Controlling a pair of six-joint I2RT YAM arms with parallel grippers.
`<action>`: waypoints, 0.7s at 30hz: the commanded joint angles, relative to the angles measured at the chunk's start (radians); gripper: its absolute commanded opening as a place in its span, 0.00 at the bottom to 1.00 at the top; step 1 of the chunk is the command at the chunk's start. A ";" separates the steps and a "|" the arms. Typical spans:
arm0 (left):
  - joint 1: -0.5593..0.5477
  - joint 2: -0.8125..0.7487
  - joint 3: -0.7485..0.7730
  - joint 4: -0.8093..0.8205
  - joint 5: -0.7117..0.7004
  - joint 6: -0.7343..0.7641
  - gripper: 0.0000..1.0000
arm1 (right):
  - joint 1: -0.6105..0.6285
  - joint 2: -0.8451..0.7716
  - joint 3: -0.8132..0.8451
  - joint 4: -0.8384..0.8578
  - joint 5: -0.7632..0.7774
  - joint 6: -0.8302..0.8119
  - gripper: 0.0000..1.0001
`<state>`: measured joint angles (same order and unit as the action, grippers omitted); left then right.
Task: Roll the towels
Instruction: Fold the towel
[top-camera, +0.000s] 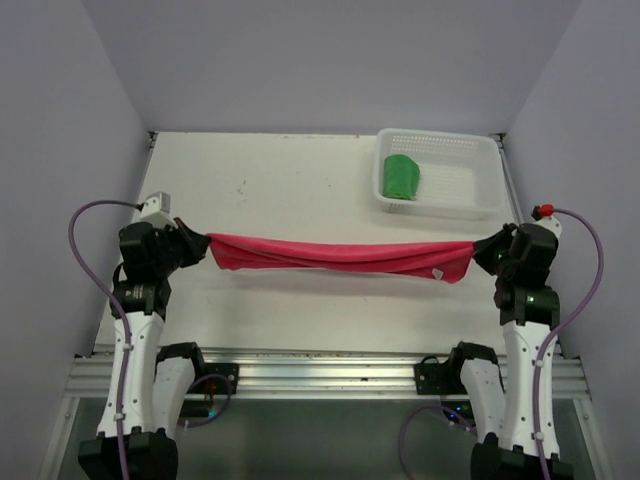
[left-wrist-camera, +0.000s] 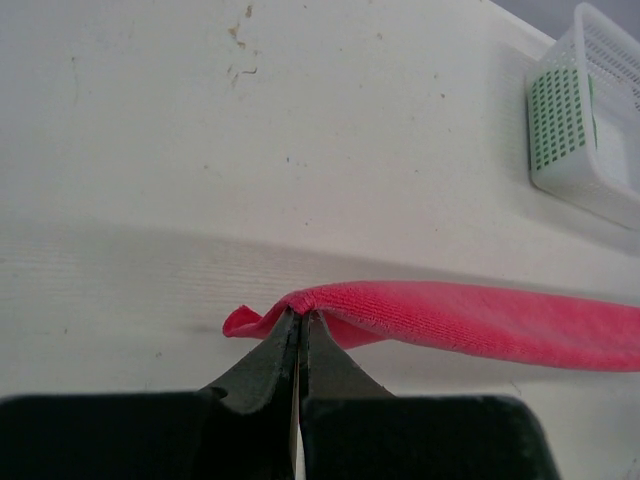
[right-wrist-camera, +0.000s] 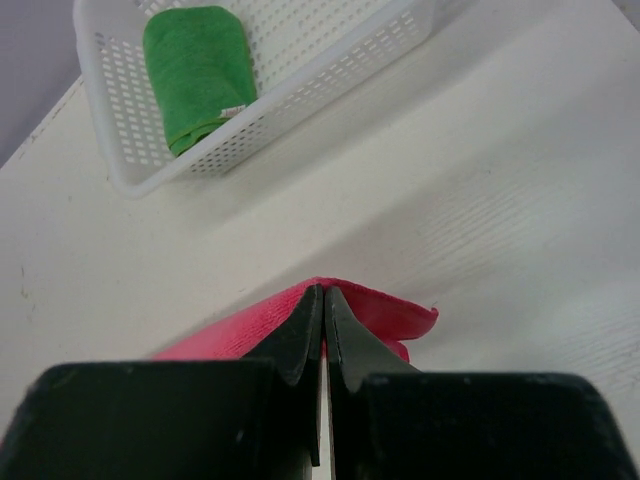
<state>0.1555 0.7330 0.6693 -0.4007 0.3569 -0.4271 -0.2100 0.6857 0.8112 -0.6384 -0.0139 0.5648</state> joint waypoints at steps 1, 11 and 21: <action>0.010 -0.065 -0.020 -0.085 -0.059 -0.007 0.00 | -0.006 -0.031 0.045 -0.095 0.032 -0.028 0.00; 0.010 -0.112 0.047 -0.185 -0.219 0.010 0.00 | -0.006 0.000 0.126 -0.158 0.086 -0.025 0.00; 0.010 -0.109 0.078 -0.202 -0.274 0.025 0.00 | -0.008 -0.003 0.160 -0.181 0.108 -0.032 0.00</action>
<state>0.1551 0.6289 0.6903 -0.6117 0.1513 -0.4263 -0.2096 0.6849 0.9154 -0.8173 0.0566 0.5564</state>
